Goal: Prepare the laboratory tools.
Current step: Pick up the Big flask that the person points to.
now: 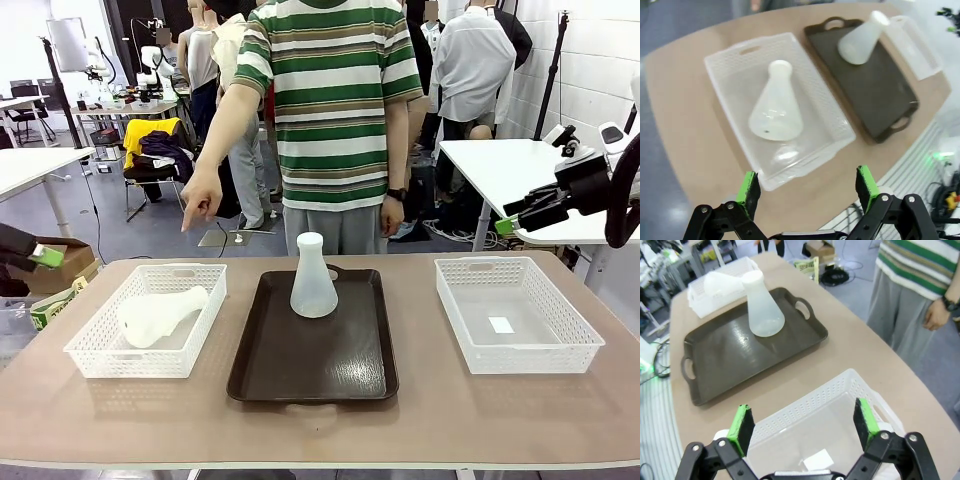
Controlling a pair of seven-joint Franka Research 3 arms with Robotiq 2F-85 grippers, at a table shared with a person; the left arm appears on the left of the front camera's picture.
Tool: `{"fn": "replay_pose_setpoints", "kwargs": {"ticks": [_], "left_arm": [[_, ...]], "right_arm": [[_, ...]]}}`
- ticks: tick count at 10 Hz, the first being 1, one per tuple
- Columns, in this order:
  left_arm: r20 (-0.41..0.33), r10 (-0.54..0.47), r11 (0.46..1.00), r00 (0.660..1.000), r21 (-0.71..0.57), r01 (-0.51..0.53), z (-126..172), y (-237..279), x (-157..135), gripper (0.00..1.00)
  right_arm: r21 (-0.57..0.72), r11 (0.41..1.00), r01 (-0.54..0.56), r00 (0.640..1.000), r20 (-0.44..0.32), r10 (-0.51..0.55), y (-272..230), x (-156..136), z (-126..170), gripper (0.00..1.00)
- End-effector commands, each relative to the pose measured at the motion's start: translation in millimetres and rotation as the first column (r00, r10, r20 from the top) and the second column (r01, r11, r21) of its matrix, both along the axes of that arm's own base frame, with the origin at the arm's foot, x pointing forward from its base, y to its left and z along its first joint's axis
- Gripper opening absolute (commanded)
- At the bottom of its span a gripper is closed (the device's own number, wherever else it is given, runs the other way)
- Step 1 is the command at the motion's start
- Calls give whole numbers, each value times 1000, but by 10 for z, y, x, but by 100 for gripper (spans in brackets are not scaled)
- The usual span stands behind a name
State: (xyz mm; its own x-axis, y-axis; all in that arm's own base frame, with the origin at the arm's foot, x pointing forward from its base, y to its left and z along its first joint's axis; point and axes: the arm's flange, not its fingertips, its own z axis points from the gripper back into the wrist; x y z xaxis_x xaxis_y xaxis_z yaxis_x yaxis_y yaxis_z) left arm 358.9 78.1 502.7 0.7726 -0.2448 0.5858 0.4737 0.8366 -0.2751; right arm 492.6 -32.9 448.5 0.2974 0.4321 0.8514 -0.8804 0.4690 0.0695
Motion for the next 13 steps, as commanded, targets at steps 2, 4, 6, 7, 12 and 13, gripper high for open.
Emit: {"fn": "replay_pose_setpoints", "kwargs": {"ticks": [2,4,6,7,12,13], "left_arm": [[-135,2,954,991,297,39,236,-285,625,100],[-158,11,885,987,462,64,243,-572,1089,100],[-246,-31,838,969,522,159,250,-859,1477,100],[-274,-56,826,960,527,199,198,-1003,1628,100],[-316,-116,810,942,518,274,-394,-1514,2079,100],[-316,-108,801,943,533,271,-552,-1591,2107,100]], "right_arm": [[-4,1000,7,1000,2,-7,4,6,-5,100],[-4,1000,7,1000,2,-7,4,6,-5,100],[-4,1000,7,1000,2,-7,4,6,-5,100],[-4,1000,7,1000,2,-7,4,6,-5,100],[-4,1000,7,1000,2,-7,4,6,-5,100],[-4,1000,7,1000,2,-7,4,6,-5,100]]}}
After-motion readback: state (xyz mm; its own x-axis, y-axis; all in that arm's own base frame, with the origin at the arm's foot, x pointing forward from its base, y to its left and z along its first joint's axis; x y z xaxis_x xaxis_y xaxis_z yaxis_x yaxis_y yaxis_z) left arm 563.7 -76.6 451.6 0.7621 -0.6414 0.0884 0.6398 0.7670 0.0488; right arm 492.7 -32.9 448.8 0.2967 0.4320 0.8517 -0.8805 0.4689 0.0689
